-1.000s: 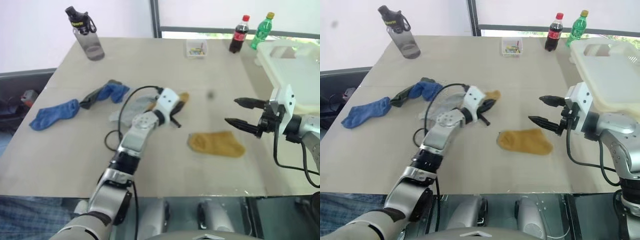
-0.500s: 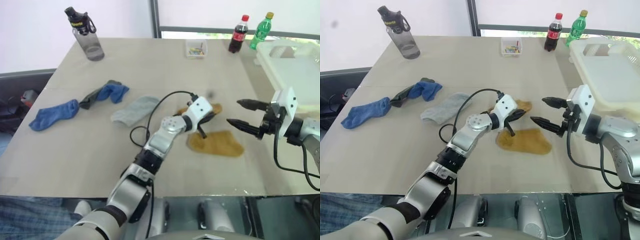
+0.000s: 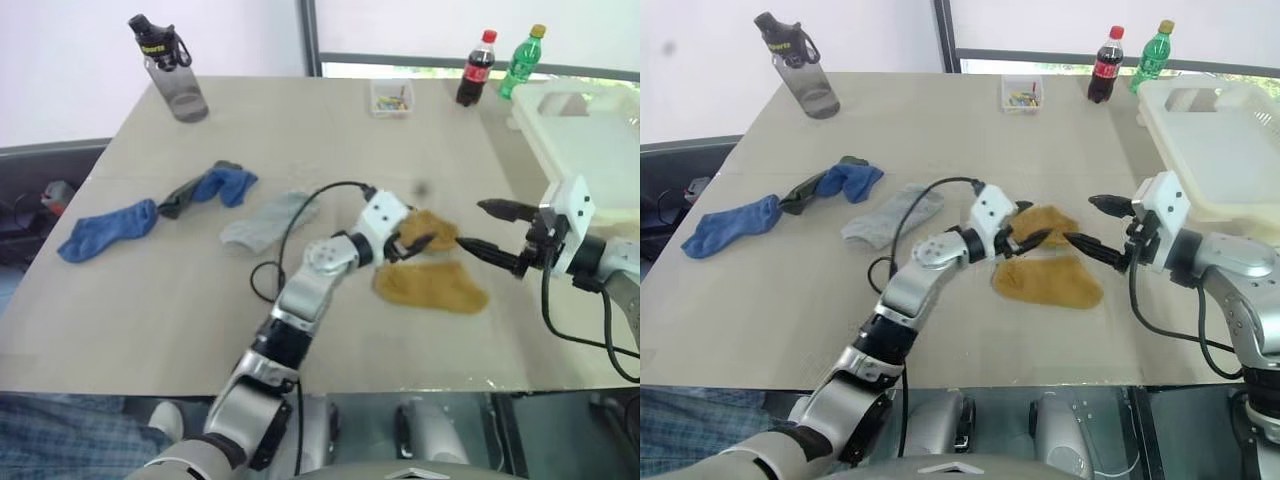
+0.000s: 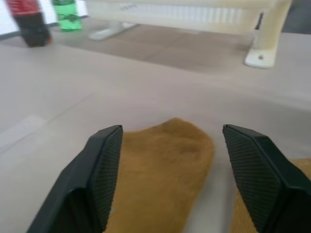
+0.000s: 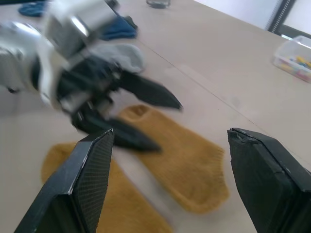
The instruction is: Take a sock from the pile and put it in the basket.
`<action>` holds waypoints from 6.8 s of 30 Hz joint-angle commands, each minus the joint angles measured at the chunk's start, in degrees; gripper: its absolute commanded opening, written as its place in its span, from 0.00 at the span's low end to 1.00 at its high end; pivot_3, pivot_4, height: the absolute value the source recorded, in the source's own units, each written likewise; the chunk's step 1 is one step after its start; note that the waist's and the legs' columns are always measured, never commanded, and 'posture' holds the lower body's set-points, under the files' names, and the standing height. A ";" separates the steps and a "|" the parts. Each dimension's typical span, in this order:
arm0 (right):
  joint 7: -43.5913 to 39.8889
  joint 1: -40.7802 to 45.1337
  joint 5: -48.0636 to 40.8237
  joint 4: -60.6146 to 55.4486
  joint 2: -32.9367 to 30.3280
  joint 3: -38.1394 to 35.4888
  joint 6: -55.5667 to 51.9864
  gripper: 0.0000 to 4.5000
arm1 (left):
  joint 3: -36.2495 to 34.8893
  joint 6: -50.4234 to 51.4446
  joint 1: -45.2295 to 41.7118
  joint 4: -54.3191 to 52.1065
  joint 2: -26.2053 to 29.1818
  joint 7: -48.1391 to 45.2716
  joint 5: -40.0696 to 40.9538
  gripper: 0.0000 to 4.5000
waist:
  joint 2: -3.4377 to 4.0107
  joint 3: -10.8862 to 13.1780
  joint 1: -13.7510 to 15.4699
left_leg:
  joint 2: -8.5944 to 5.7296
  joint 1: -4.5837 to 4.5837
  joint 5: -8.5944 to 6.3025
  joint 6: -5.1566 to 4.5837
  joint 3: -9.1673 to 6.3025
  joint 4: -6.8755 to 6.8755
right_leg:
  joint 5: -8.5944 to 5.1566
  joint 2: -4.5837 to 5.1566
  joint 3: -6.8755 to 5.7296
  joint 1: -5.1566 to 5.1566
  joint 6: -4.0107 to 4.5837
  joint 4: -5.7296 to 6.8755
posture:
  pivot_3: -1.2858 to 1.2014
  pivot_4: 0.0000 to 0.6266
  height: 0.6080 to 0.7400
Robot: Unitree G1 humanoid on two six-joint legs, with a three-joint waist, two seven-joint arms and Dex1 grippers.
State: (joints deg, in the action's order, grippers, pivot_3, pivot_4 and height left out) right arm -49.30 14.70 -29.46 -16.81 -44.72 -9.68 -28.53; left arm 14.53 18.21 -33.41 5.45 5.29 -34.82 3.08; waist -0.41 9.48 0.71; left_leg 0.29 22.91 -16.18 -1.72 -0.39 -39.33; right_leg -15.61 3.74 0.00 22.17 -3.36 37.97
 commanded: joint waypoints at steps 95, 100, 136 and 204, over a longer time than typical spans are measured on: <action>13.01 -5.95 -13.86 -15.95 1.49 -10.98 -35.67 0.00 | -8.30 45.09 16.99 -35.46 11.58 2.56 30.07 0.00 | 0.08 -0.06 -0.09 | -0.02 -0.05 -0.15 -0.24 -0.05 0.06 | 0.00 0.05 0.00 -0.05 0.01 -0.01 | 0.52 0.24 1.00; 15.69 -8.57 -15.99 -17.45 1.88 -12.31 -37.87 0.00 | -5.43 43.12 18.19 -34.60 12.88 2.74 28.47 0.00 | 0.07 -0.05 -0.02 | -0.01 -0.04 -0.15 -0.24 -0.04 0.07 | -0.01 0.03 0.01 -0.05 0.01 -0.02 | 0.52 0.24 1.00; 16.16 -10.09 -10.32 -14.08 4.92 -9.59 -19.60 0.69 | -2.28 33.50 14.78 -22.90 9.77 6.19 22.80 0.00 | 0.07 -0.05 -0.05 | -0.01 -0.06 -0.15 -0.25 -0.03 0.06 | -0.01 -0.03 0.02 -0.05 0.00 -0.02 | 0.52 0.24 1.00; 14.48 -10.75 19.89 -1.72 11.96 13.42 3.92 0.70 | -15.10 50.97 1.12 -3.94 -8.46 2.55 44.56 0.99 | -0.29 -0.87 -0.89 | 0.01 -0.61 -0.14 -0.22 -0.05 0.14 | -0.02 -0.02 0.05 -0.54 0.01 -0.09 | 0.52 0.24 1.00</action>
State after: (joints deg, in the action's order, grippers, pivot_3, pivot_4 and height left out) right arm -34.49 3.31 -9.50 -18.05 -32.79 4.07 -25.75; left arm -1.51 70.47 -31.21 1.99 -2.31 -31.24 47.35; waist -0.69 8.61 -0.18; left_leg 0.30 22.32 -16.32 -1.94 -0.44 -39.19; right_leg -15.63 3.72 0.05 21.64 -3.34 37.88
